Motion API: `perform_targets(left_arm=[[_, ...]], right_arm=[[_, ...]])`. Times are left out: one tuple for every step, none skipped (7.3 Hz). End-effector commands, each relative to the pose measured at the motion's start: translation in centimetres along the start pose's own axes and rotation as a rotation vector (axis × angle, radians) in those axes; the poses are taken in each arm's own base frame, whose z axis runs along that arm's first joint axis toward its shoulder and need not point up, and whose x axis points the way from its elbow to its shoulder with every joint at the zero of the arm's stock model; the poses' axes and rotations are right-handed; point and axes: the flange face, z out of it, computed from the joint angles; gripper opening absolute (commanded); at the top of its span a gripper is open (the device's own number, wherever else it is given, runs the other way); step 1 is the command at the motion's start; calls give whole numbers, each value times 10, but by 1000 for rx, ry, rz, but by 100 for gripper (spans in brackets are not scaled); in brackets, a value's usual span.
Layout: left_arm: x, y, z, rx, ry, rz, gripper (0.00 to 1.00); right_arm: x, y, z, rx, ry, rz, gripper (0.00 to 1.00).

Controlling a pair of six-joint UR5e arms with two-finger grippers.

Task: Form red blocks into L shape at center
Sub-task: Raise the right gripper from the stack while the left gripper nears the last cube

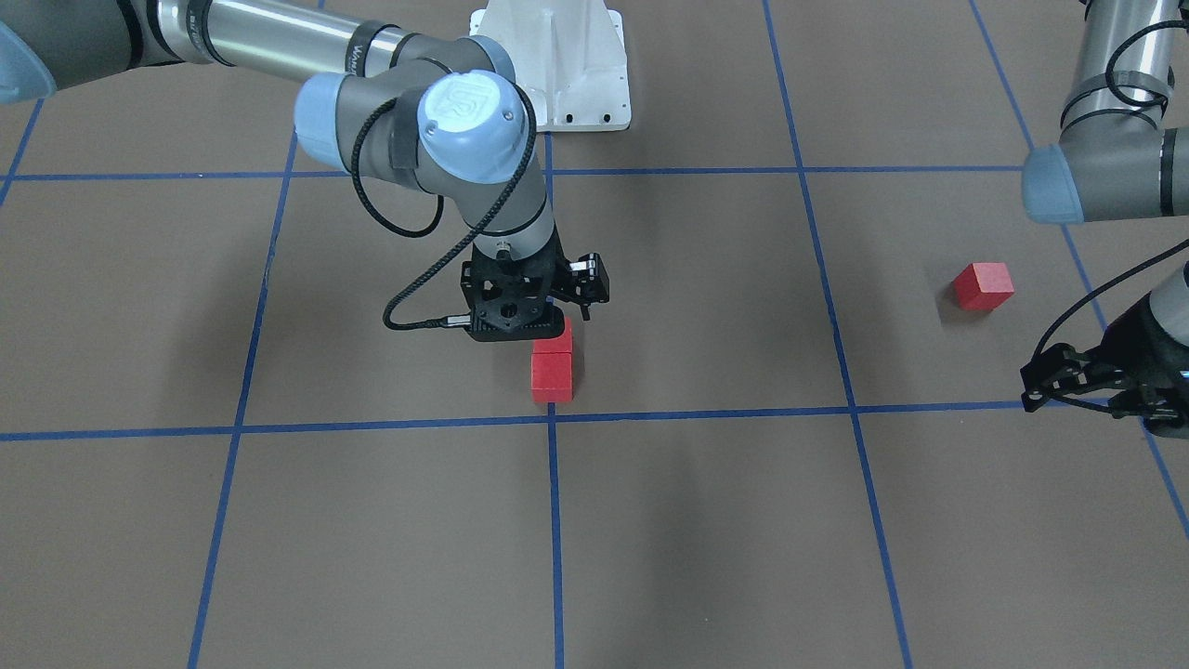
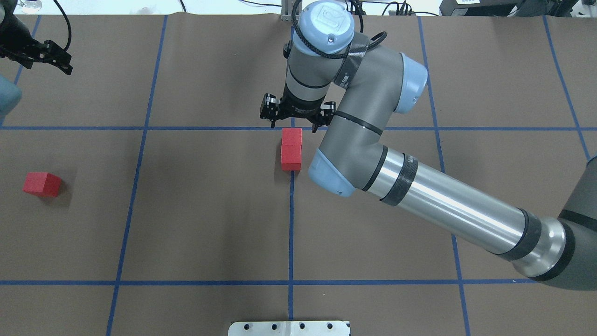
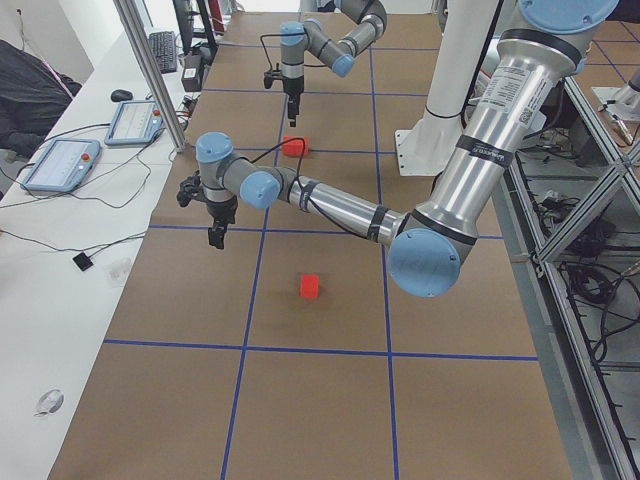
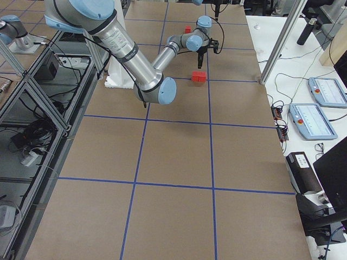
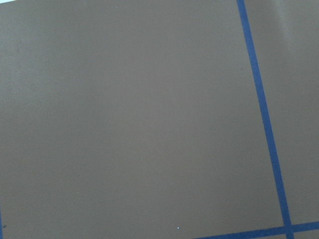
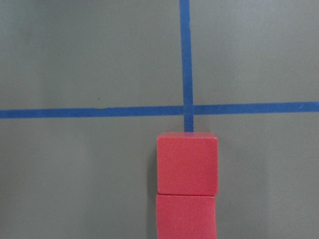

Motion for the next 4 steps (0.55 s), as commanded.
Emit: perform_targets(left_arm=[[-38,61,12,56,33,-59,100],[-62,102,19,84,52,-94,100],[-67,118,18,106,68,-155,100],[-59,130,21,95,73,-184,100]], right_arm=[[36,-28,-58,58,-6,34,99],[63,-40,-56,60,15,29,99],[92,-54,-55,70,43,-1,99],[130,-61,-50,69,76,-71,99]])
